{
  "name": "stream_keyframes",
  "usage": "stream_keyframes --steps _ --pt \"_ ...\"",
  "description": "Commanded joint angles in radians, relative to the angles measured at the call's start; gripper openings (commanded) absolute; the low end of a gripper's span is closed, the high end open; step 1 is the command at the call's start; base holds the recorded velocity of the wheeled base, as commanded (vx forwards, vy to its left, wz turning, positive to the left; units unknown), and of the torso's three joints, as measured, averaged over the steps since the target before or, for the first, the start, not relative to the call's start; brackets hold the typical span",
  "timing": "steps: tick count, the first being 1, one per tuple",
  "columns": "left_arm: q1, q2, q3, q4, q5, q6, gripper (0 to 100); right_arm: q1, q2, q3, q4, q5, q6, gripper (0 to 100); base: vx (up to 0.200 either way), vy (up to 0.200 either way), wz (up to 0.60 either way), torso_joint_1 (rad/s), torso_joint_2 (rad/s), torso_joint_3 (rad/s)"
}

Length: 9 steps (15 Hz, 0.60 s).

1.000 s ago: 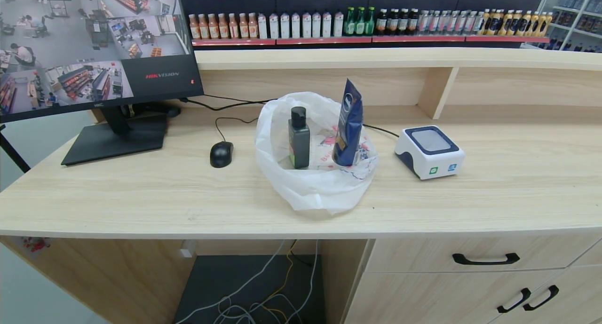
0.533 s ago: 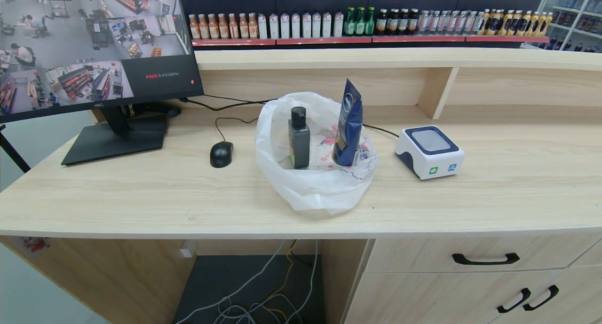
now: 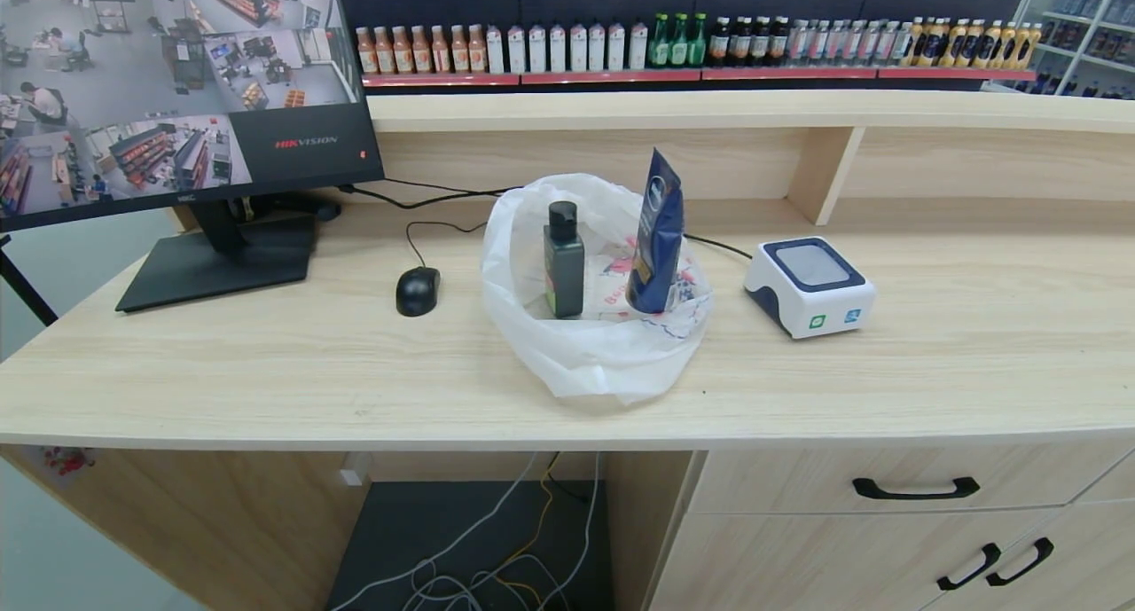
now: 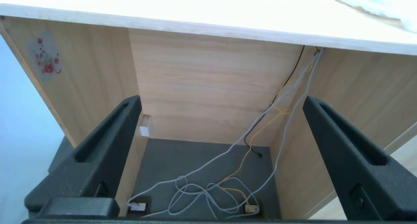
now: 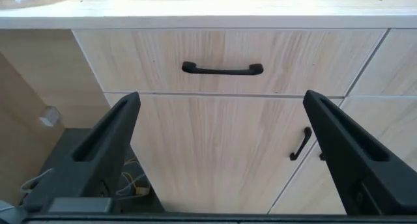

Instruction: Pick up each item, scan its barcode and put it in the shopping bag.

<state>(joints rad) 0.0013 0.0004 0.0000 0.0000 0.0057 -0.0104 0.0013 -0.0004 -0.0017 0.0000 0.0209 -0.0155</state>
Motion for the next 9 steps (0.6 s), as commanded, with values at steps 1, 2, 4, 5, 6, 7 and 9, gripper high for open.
stream_keyframes --steps 1,2,4,5,6,7,9 --pt "0.0 0.0 0.0 0.0 0.0 0.0 100 0.0 0.0 0.0 0.0 0.001 0.0 100 0.0 0.0 0.0 0.0 0.0 0.0" --pt "0.0 0.0 0.0 0.0 0.0 -0.002 100 0.0 0.002 0.002 0.0 0.001 0.0 100 0.0 0.0 0.0 0.0 0.0 0.0" --pt "0.0 0.0 0.0 0.0 0.0 0.0 100 0.0 0.0 0.0 0.0 0.001 0.0 100 -0.1 0.0 0.0 0.001 0.0 0.001" --pt "0.0 0.0 0.0 0.0 0.0 0.0 100 0.0 0.002 0.002 0.0 0.001 0.0 100 0.0 0.0 0.0 0.0 0.0 0.0" --pt "0.0 0.0 0.0 0.0 0.0 0.0 100 0.0 0.002 0.002 0.0 0.001 0.0 100 0.0 0.0 0.0 0.0 0.0 0.0" --pt "0.0 0.0 0.0 0.0 0.0 0.0 100 0.0 0.002 0.0 0.0 0.001 0.002 100 0.0 0.0 0.0 0.0 0.0 0.0" --pt "0.0 0.0 0.0 0.0 0.0 0.0 100 0.0 0.002 0.0 0.0 0.001 0.0 100 0.0 0.0 0.0 0.0 0.0 0.0"
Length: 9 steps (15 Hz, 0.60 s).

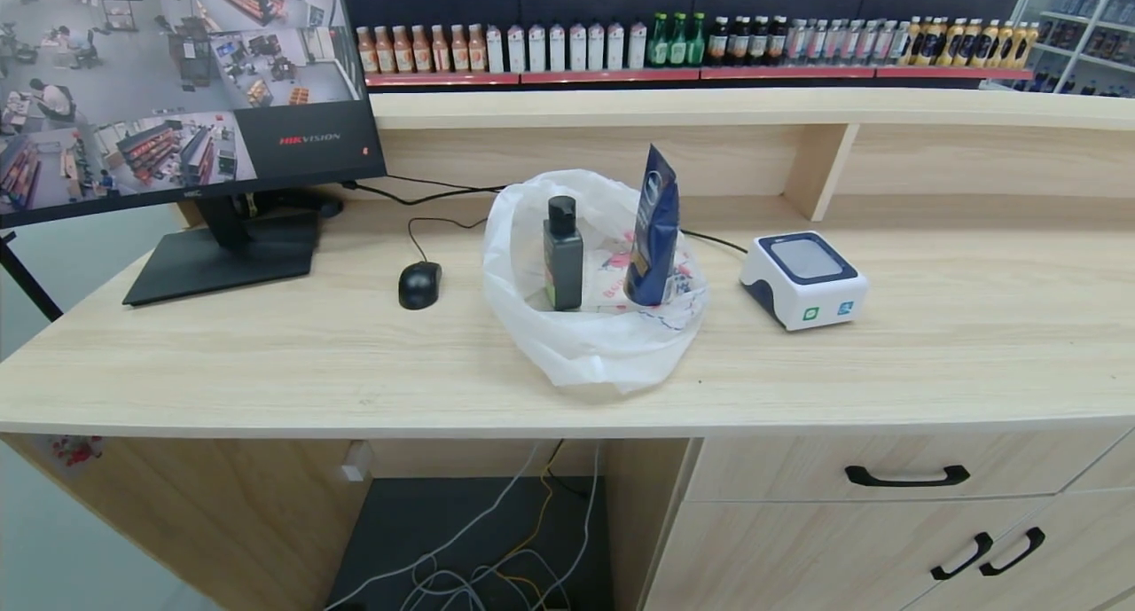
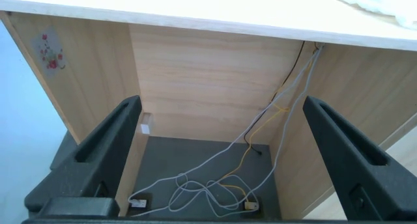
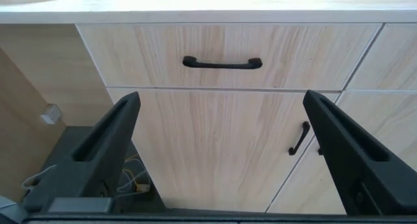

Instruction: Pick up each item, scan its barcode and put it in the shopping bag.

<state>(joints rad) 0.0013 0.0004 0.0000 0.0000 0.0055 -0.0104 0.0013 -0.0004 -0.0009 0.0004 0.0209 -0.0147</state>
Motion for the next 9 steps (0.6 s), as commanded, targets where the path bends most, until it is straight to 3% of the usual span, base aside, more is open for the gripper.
stream_keyframes --steps 1,3,9 --pt "0.0 0.0 0.0 0.0 0.001 0.0 100 0.0 0.002 -0.001 0.0 0.001 -0.001 100 0.0 0.0 0.0 0.0 0.0 0.0" --pt "0.0 0.0 0.0 0.0 0.001 -0.002 100 0.0 0.0 0.001 0.0 0.001 -0.001 100 0.0 0.0 0.0 0.0 0.0 0.0" --pt "0.0 0.0 0.0 0.0 0.001 -0.005 100 0.0 0.002 -0.001 0.0 0.001 -0.001 100 0.0 -0.2 0.0 0.006 0.0 0.002"
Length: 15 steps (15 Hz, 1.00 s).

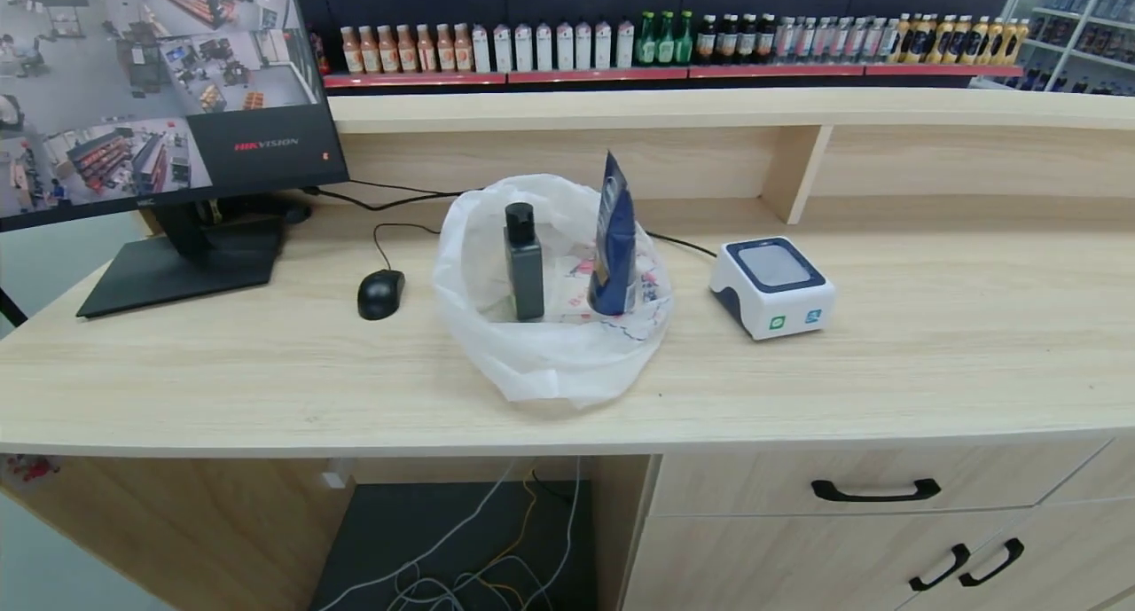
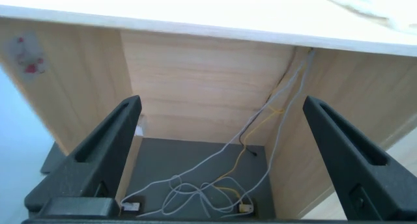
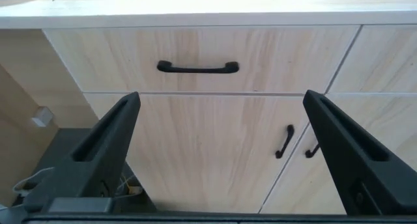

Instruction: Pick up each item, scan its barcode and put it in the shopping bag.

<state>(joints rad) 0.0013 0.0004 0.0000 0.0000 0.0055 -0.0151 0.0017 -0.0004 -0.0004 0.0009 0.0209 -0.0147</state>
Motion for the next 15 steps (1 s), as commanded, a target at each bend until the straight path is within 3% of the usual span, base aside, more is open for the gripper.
stream_keyframes --steps 1,14,15 --pt "0.0 0.0 0.0 0.0 0.001 0.0 100 0.0 0.002 -0.001 -0.001 0.001 -0.001 100 0.0 -0.2 0.0 -0.007 0.0 0.007" --pt "0.0 0.0 0.0 0.0 0.001 0.001 100 0.0 0.002 0.0 -0.001 0.001 -0.001 100 0.0 -0.2 0.0 0.003 0.0 0.002" --pt "0.0 0.0 0.0 0.0 0.001 0.001 100 0.0 0.0 0.0 -0.001 0.001 -0.001 100 0.0 0.0 0.0 0.0 0.0 0.0"
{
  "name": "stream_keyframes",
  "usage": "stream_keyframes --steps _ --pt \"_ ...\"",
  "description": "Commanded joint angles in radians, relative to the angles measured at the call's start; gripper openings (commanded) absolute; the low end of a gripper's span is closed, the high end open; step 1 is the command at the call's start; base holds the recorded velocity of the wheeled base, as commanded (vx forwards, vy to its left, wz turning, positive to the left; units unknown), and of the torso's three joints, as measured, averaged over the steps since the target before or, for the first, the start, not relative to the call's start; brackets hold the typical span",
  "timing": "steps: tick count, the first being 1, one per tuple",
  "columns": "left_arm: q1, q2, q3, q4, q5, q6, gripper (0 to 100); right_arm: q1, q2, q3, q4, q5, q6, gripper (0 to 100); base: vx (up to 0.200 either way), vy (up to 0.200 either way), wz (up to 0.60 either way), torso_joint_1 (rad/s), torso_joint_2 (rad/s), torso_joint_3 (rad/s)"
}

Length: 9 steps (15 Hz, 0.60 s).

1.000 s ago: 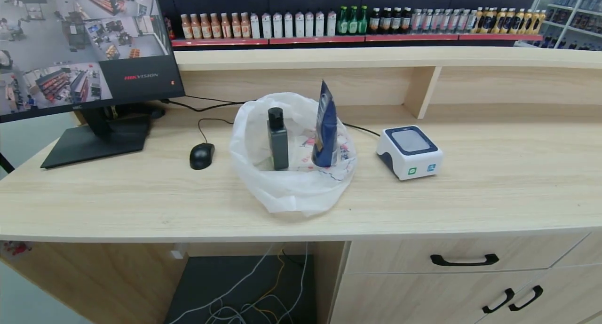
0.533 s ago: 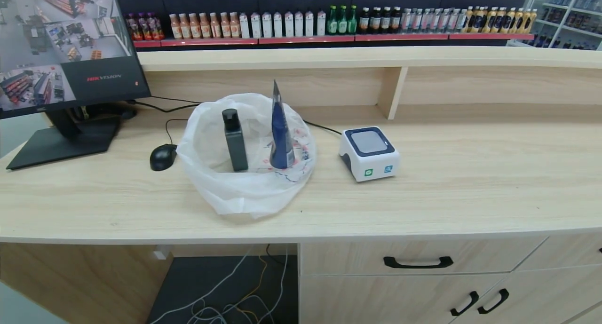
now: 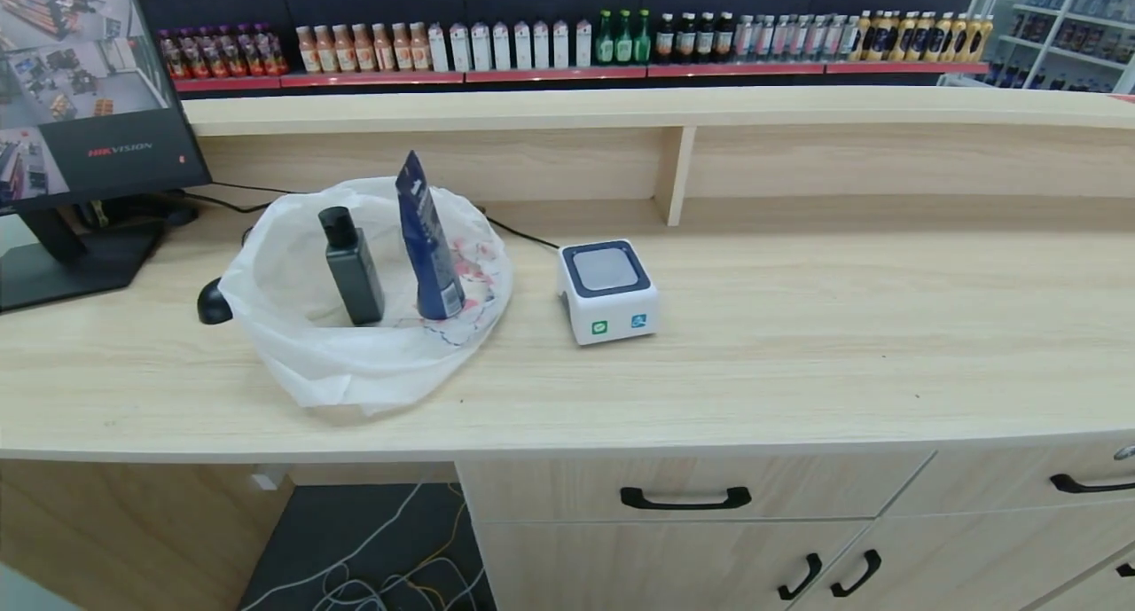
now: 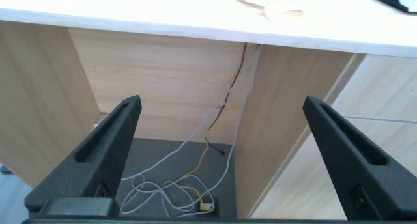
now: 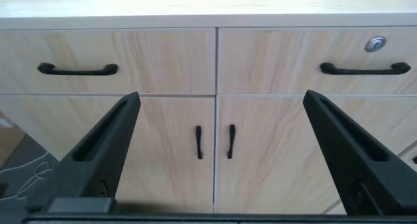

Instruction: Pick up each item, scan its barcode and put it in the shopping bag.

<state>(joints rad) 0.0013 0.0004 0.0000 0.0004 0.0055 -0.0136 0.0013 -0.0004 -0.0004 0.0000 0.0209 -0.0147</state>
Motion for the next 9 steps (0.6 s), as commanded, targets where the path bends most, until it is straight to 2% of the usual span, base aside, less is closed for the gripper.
stream_keyframes --steps 1,9 --pt "0.0 0.0 0.0 0.0 0.001 0.0 100 0.0 0.002 0.0 0.0 0.001 -0.001 100 0.0 0.0 0.0 0.0 0.0 0.0" --pt "0.0 0.0 0.0 0.0 0.001 0.001 100 0.0 0.002 -0.001 0.0 0.001 0.001 100 0.0 0.0 0.0 0.0 0.0 0.0"
